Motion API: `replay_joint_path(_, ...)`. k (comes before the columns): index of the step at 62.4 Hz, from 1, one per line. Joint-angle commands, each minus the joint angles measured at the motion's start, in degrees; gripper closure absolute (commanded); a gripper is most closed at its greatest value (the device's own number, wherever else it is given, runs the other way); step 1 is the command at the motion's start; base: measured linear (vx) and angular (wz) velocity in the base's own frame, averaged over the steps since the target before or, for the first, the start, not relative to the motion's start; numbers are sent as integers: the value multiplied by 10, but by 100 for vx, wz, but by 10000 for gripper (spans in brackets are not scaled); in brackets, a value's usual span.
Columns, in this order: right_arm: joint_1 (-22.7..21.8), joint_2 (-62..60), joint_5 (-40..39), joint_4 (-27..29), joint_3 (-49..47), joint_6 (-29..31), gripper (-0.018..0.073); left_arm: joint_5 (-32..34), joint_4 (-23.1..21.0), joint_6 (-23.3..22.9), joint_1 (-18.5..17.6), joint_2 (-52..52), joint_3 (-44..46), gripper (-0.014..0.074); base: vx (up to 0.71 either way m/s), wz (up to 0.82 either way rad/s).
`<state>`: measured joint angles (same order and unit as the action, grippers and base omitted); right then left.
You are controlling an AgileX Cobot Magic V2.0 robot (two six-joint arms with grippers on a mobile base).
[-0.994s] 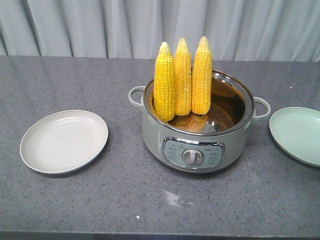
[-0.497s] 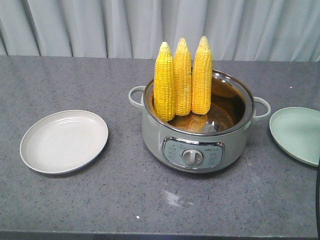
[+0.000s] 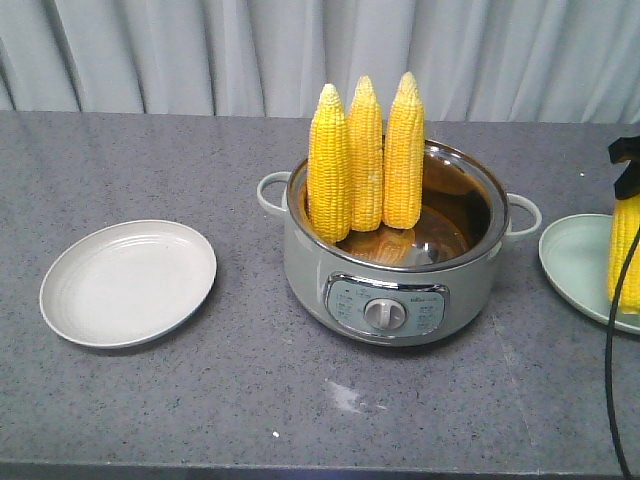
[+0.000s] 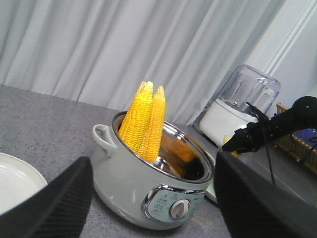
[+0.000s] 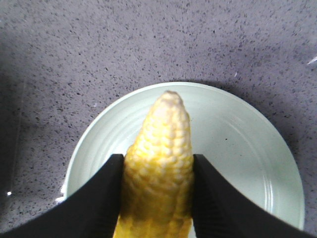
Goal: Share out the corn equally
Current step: 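Lower the corn cob onto the pale green plate and open the right gripper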
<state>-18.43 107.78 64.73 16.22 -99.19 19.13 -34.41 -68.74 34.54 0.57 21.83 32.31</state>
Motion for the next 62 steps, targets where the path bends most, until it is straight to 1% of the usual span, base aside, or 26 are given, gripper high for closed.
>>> replay_joint_path(1,-4,-17,-20,15,-18,7,386,12,-26,1,-2,8,19,94,0,0)
replay_joint_path(6,-4,-15,-28,16,-18,7,296,12,-26,1,-2,8,19,94,0,0)
replay_joint_path(14,-4,-15,-40,16,-19,4,127,15,-26,1,-2,8,19,94,0,0)
replay_joint_path(18,-4,-15,-40,16,-19,2,71,16,-26,1,-2,8,19,94,0,0)
replay_joint_path(25,-4,-15,-40,16,-20,0,20,13,-26,1,-2,8,19,94,0,0)
replay_joint_path(31,-4,-25,-33,16,-20,3,25,4,-26,1,-2,8,19,94,0,0)
replay_joint_path(37,-4,-55,-41,35,-20,17,60,2,-26,12,-2,8,19,94,0,0)
replay_joint_path(41,-4,-89,-48,58,-20,27,111,3,-27,22,-2,8,19,94,0,0)
replay_joint_path(45,-4,-127,-57,88,-20,47,198,5,-27,33,-2,8,19,94,0,0)
replay_joint_path(48,-4,-159,-64,112,-20,68,281,4,-27,39,-2,14,19,94,0,0)
replay_joint_path(49,-4,-173,-65,120,-20,76,321,4,-27,43,-2,16,19,94,0,0)
replay_joint_path(52,-4,-201,-66,134,-20,86,403,4,-28,49,-2,26,19,94,0,0)
replay_joint_path(53,-4,-216,-66,140,-20,89,445,4,-30,51,-2,29,19,94,0,0)
replay_joint_path(57,-4,-259,-66,148,-20,100,566,2,-51,75,-2,50,20,94,0,0)
replay_joint_path(62,-4,-318,-61,148,-20,99,570,-4,-87,123,-2,79,30,94,0,0)
